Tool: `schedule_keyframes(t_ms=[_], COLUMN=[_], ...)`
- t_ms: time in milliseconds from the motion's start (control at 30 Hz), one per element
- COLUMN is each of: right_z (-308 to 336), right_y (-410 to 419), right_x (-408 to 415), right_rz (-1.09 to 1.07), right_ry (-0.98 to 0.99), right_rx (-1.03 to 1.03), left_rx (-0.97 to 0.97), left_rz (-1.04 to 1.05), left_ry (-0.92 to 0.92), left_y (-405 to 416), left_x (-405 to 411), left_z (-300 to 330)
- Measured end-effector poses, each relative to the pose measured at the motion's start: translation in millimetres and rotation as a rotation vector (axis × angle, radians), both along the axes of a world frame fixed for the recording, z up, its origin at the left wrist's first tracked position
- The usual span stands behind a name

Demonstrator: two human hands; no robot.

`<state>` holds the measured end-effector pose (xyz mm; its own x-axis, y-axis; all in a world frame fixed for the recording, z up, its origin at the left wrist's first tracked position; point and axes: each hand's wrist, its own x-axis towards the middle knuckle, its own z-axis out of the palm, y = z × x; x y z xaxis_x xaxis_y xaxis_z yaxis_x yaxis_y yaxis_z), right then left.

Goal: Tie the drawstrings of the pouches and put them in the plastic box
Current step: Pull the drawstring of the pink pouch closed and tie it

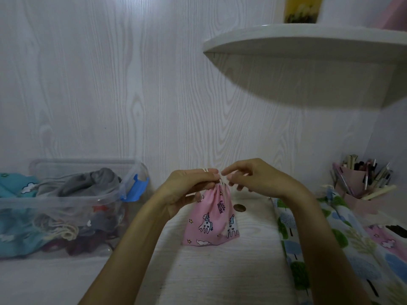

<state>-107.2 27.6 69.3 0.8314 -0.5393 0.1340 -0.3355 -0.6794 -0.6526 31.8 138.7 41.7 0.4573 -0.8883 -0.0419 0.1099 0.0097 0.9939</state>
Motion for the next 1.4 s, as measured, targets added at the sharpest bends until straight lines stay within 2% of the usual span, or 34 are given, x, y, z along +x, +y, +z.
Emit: schedule_keyframes(t_ms=[100, 267, 333, 500, 667, 900, 1033, 1167, 1400], right_z=[-8.4, -11.8, -12.2, -6.9, -7.2, -14.3, -15.1, -16.2, -18.8], right_y=[0.7, -0.2, 2.6, 4.2, 2.3, -3.7, -6.8, -7.4, -4.7], right_x=[5.7, 7.3, 9.4, 11.4, 11.6, 15.4, 14.2, 13.7, 14.1], right_rz=[0.086, 0.098, 0.098, 0.018, 0.012, 0.02, -0.047, -0.079, 0.035], right_ry=[0.009, -0.17, -0.172, -0.091, -0.012, -0.088, -0.147, -0.17, -0.261], right_rx=[0.06, 0.089, 0.103, 0.165, 0.202, 0.304, 0.377, 0.432, 0.454], left_rx=[0.001, -0.031, -0.03, -0.009, -0.093, -0.188, -0.274, -0.331, -0.436], left_rz=[0.006, 0.015, 0.018, 0.111, 0.221, 0.307, 0.409, 0.461, 0.467], left_ry=[-0.06, -0.07, -0.098, -0.302, -0.457, -0.728, -0.878, -0.929, -0.917], left_y=[0.2, 1.1, 1.9, 3.4, -1.2, -9.2, -9.9, -7.9, -8.3], left_x=[-0.8, 2.8, 2.9, 5.0, 5.4, 6.3, 6.5, 5.5, 12.1], left_z=[-0.8, 0.4, 0.4, -0.5, -3.1, -16.0, -19.8, -19.2, -18.0])
